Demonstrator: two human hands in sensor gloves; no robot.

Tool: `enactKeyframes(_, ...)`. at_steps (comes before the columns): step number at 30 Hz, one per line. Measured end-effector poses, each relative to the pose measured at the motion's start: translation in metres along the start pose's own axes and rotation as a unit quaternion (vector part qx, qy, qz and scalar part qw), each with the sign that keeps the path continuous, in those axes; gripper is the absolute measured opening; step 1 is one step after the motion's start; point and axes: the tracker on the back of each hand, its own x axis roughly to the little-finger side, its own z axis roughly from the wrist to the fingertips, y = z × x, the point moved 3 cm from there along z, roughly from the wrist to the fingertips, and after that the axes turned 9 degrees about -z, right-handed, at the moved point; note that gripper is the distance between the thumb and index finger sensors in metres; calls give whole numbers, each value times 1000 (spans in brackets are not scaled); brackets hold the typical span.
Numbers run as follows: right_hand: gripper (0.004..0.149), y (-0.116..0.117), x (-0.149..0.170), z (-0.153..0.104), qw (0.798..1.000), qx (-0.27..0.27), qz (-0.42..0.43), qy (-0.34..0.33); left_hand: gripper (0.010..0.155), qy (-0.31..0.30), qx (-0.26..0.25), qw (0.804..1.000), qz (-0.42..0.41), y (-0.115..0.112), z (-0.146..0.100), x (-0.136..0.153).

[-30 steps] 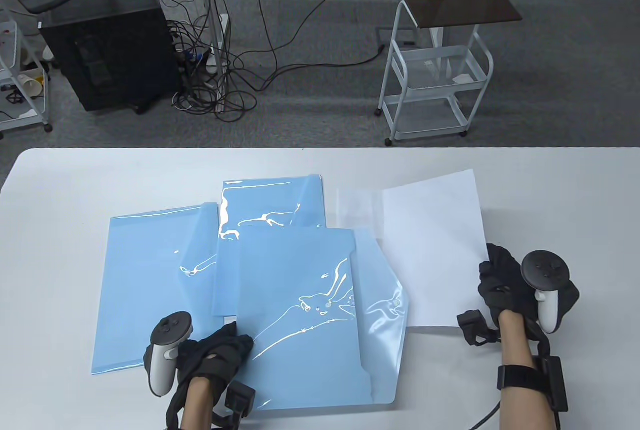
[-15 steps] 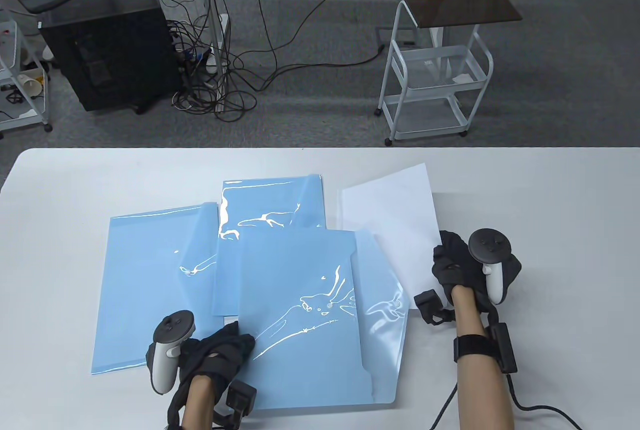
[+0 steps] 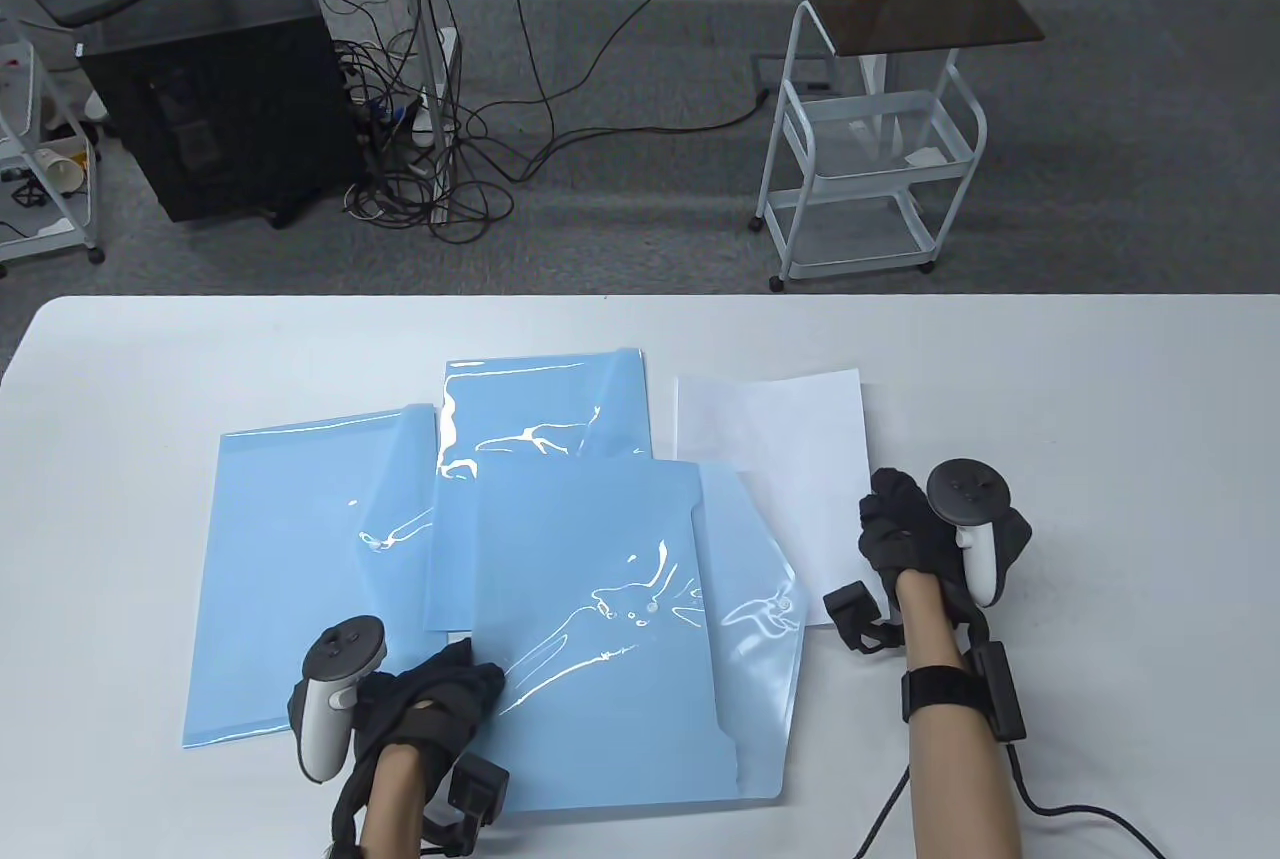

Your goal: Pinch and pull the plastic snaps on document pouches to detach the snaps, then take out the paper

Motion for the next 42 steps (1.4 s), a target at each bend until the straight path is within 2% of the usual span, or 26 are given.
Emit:
enactKeyframes(6,55,-27,-7,-19,997,61,-41,-11,47,-7,4,1000,0,-2,-2,0)
enactKeyframes(10,55,-38,-16,-38,991,94,-85,-46,47,-14,13,1000,-1,-7,-3,-1)
enactKeyframes(14,53,-34,-19,-54,996,41,-38,-66,47,-21,22,1000,-3,-11,-4,-2)
enactKeyframes(18,52,-15,-9,-66,996,-73,39,-42,47,-27,27,999,-5,-14,-5,-2)
enactKeyframes(21,50,1,2,-74,989,-132,63,-32,47,-29,30,999,2,-16,-6,-2)
enactKeyframes(25,49,16,16,-79,984,-170,58,-21,47,-31,32,999,7,-17,-6,-2)
enactKeyframes(30,47,27,11,-87,960,-269,69,-43,47,-29,30,999,11,-18,-6,-1)
enactKeyframes(38,53,42,-27,-111,939,-314,53,-131,47,-19,14,999,36,-20,-2,1)
enactKeyframes(42,57,62,-56,-128,936,-309,-24,-170,48,-12,10,999,48,-23,0,3)
